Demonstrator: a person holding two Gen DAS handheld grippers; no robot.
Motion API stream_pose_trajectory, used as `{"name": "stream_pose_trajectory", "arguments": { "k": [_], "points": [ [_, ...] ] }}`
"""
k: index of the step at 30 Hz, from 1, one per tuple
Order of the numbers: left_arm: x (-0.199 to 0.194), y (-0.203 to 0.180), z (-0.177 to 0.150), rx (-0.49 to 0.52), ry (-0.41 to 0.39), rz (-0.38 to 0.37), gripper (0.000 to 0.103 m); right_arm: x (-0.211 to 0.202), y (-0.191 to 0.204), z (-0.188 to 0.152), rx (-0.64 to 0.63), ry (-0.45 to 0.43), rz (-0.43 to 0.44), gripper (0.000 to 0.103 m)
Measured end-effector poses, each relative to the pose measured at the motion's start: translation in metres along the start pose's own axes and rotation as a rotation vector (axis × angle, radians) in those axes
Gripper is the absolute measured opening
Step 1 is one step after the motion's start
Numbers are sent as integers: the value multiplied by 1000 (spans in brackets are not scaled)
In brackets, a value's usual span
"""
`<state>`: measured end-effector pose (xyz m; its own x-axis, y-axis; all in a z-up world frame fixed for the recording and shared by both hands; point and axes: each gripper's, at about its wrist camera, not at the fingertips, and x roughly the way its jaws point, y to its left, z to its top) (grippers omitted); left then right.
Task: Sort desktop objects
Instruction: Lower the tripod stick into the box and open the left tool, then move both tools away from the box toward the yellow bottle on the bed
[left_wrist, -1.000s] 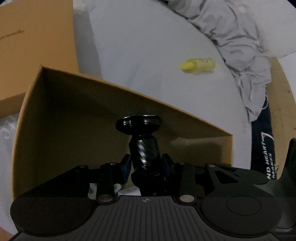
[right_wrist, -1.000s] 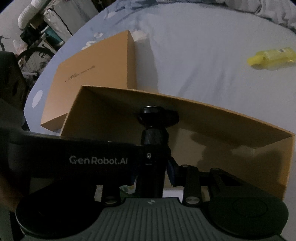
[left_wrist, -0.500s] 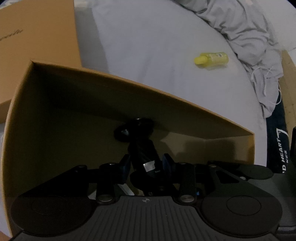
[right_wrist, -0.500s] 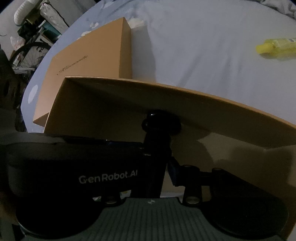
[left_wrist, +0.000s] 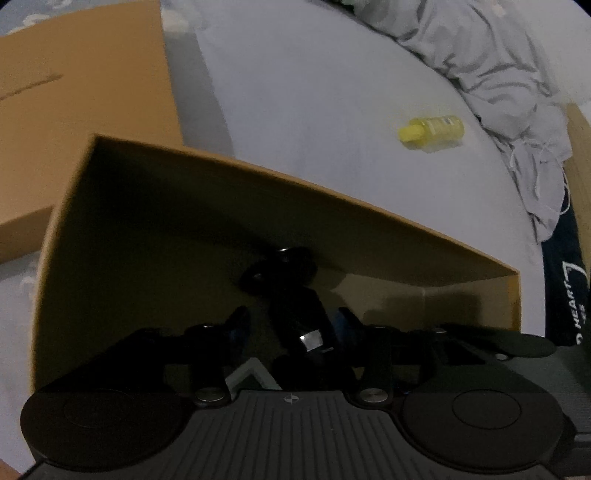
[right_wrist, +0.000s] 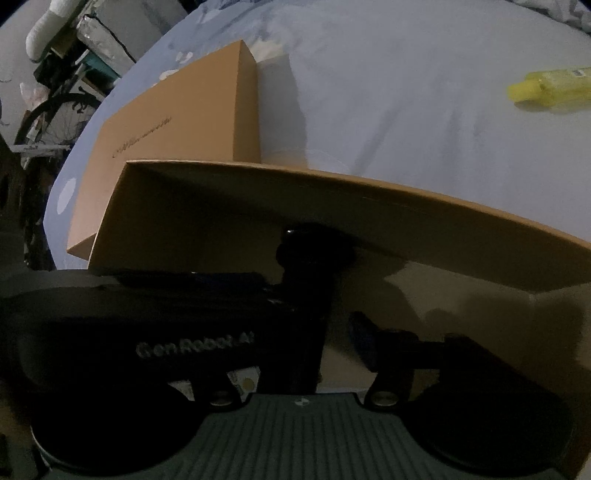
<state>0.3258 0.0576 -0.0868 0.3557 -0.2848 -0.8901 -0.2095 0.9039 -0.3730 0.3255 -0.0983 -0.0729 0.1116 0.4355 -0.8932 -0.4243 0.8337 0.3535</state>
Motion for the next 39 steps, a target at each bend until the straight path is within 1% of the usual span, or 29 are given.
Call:
{"name": "stream_pose_trajectory", "arguments": {
  "k": [2, 3, 4, 9, 15, 16, 17, 18, 22, 26, 27, 28, 29, 31, 32, 37, 39],
  "points": [
    [-3, 2, -1, -6, -6, 10, 61, -3, -1, -2, 4, -2, -1, 71],
    [-5, 3, -1, -7, -9, 17, 61, -4, 0, -3, 7, -4, -3, 80],
    [-8, 3, -2, -7, -13, 21, 61, -5, 0, -4, 11, -6, -4, 86],
    [-25, 5, -6, -3, -35, 21, 62, -13, 3, -10, 13, -13, -9, 90],
    [-47, 4, -14, -2, -62, 21, 64, -32, 6, -19, 20, -37, -33, 90],
    [-52, 3, -16, -1, -67, 17, 65, -36, 6, -20, 20, -45, -35, 90],
    [-56, 2, -18, 1, -72, 12, 70, -41, 7, -24, 18, -53, -36, 90],
    [-61, 0, -20, 4, -81, 7, 72, -46, 7, -27, 16, -61, -39, 90],
    [-80, -9, -26, 22, -113, -6, 73, -68, 10, -39, 9, -97, -50, 92],
    [-98, -17, -33, 40, -149, -27, 80, -84, 13, -51, 10, -128, -68, 92],
    [-103, -19, -35, 46, -160, -30, 81, -87, 13, -54, 12, -137, -68, 93],
    [-109, -21, -38, 52, -170, -32, 81, -91, 13, -57, 14, -148, -68, 101],
    [-115, -24, -40, 62, -183, -31, 81, -96, 14, -60, 17, -161, -67, 103],
    [-125, -30, -45, 85, -201, -25, 84, -106, 15, -67, 23, -187, -65, 103],
    [-130, -34, -48, 101, -208, -24, 87, -111, 16, -70, 23, -198, -64, 103],
    [-158, -49, -64, 177, -260, -18, 92, -135, 23, -83, 14, -249, -56, 103],
    [-170, -54, -68, 194, -284, -28, 97, -147, 26, -88, 14, -278, -55, 103]
  ]
}}
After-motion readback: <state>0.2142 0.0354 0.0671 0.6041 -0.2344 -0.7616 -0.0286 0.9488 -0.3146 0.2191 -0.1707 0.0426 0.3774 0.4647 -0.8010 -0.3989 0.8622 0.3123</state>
